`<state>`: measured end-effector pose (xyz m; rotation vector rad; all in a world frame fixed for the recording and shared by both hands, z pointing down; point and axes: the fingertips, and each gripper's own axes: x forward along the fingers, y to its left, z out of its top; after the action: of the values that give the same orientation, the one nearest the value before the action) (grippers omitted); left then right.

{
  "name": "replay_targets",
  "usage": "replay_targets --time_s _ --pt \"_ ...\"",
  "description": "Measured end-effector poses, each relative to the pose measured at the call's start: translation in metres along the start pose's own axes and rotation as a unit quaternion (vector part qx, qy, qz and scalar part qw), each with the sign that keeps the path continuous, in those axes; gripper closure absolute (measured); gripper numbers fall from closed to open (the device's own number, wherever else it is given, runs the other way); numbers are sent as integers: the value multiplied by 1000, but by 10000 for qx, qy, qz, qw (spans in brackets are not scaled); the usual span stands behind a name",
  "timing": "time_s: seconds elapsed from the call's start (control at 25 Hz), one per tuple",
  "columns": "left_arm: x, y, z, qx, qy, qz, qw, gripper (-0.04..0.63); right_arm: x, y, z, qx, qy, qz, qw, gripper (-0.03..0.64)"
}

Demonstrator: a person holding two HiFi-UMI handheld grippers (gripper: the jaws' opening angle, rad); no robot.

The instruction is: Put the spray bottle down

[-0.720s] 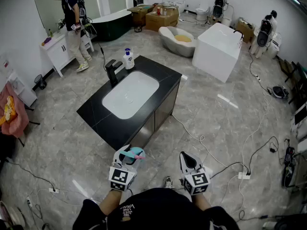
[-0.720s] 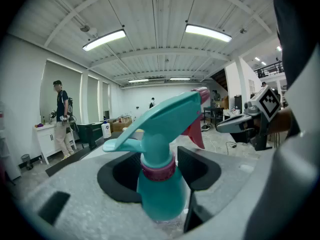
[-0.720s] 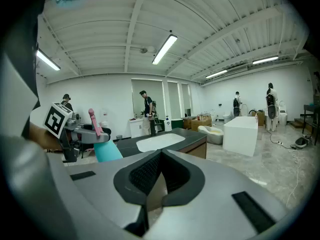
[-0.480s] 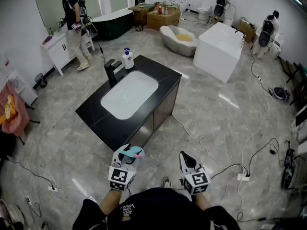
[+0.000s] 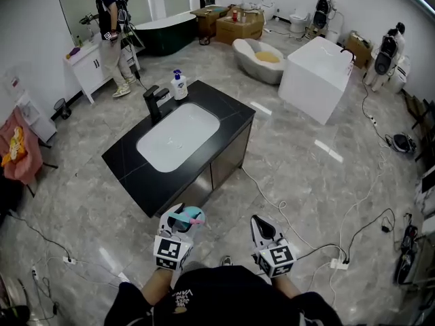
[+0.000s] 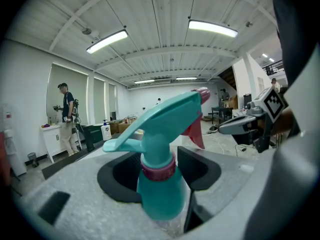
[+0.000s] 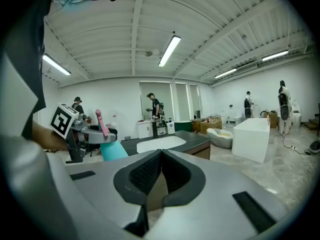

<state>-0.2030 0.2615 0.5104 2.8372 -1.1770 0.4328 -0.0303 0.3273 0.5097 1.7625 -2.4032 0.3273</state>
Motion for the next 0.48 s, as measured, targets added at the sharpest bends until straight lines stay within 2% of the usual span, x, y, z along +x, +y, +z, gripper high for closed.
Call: replay_targets --time_s 0.16,0.48 --pt "18 -7 6 110 -44 118 9999 367 3 -22 -1 -86 -2 199 9998 606" --pt "55 5 21 125 -49 236 9996 367 29 -60 4 89 -50 158 9998 603"
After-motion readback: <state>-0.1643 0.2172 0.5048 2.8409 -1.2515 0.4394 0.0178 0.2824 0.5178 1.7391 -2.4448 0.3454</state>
